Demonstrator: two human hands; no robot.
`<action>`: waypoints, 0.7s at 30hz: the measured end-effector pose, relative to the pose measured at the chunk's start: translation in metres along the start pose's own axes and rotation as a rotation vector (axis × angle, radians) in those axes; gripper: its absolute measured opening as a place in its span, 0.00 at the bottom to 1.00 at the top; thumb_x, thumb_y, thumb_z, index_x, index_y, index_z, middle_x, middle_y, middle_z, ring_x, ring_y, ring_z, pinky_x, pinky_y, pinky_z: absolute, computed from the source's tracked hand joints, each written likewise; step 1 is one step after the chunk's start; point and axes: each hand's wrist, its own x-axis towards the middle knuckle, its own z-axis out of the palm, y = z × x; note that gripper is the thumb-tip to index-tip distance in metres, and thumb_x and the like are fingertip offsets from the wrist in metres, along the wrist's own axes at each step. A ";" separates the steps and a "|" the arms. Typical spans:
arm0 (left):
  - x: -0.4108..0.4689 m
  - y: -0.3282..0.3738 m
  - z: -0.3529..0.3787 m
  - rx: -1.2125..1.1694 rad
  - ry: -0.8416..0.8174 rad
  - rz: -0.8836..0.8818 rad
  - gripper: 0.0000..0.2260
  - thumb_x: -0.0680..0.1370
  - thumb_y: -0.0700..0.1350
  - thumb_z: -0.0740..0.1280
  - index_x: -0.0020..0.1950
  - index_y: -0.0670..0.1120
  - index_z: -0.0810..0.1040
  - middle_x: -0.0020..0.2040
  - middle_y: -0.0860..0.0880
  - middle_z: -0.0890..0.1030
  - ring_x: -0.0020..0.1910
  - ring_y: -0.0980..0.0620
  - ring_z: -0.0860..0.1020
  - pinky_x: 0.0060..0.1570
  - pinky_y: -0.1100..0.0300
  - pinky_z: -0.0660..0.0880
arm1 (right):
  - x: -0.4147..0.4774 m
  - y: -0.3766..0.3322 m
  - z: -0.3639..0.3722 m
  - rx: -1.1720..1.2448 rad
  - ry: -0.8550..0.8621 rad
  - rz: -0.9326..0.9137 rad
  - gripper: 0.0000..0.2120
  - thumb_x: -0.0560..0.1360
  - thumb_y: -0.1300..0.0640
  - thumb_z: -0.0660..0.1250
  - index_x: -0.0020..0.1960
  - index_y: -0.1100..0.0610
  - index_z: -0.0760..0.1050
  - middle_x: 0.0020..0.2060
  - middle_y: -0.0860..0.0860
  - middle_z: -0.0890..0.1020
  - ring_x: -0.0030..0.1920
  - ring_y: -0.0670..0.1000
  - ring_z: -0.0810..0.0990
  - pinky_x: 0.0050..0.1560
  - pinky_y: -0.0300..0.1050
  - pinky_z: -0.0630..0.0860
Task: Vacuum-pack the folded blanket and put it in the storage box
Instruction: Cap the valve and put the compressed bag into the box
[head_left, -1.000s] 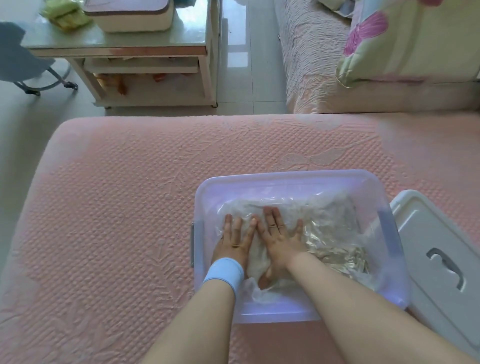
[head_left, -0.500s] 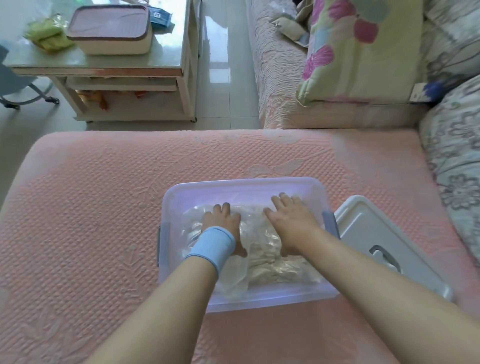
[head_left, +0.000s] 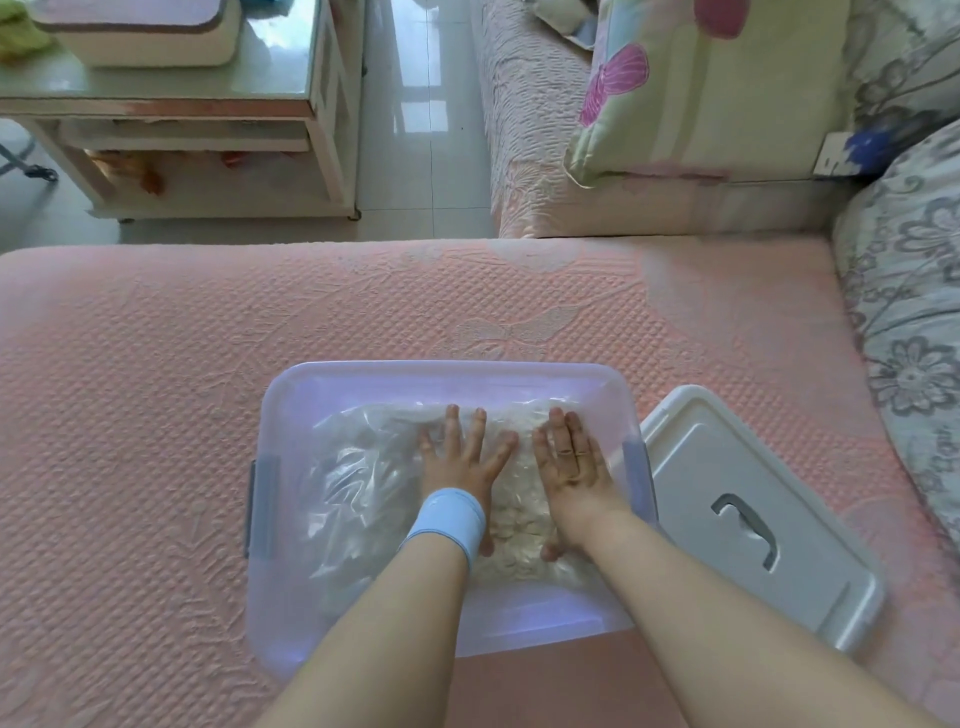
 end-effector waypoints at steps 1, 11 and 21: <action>0.007 0.002 0.001 0.009 -0.003 -0.002 0.65 0.57 0.69 0.76 0.73 0.61 0.27 0.76 0.44 0.28 0.70 0.28 0.27 0.64 0.24 0.41 | 0.005 0.002 0.002 0.005 0.000 0.003 0.72 0.64 0.35 0.76 0.66 0.58 0.14 0.57 0.60 0.10 0.60 0.62 0.11 0.66 0.58 0.20; 0.015 0.005 -0.001 -0.022 -0.012 0.011 0.62 0.61 0.64 0.77 0.75 0.60 0.31 0.76 0.45 0.29 0.70 0.30 0.26 0.63 0.24 0.36 | 0.022 -0.004 0.016 0.079 0.010 0.056 0.69 0.68 0.41 0.75 0.66 0.55 0.13 0.57 0.59 0.09 0.61 0.63 0.12 0.65 0.60 0.21; -0.078 -0.074 -0.037 -0.261 0.174 -0.004 0.33 0.74 0.54 0.61 0.78 0.54 0.55 0.79 0.52 0.55 0.78 0.50 0.51 0.76 0.47 0.45 | -0.023 -0.059 -0.023 -0.034 0.239 0.073 0.40 0.78 0.51 0.56 0.79 0.65 0.37 0.75 0.67 0.30 0.74 0.68 0.25 0.72 0.68 0.31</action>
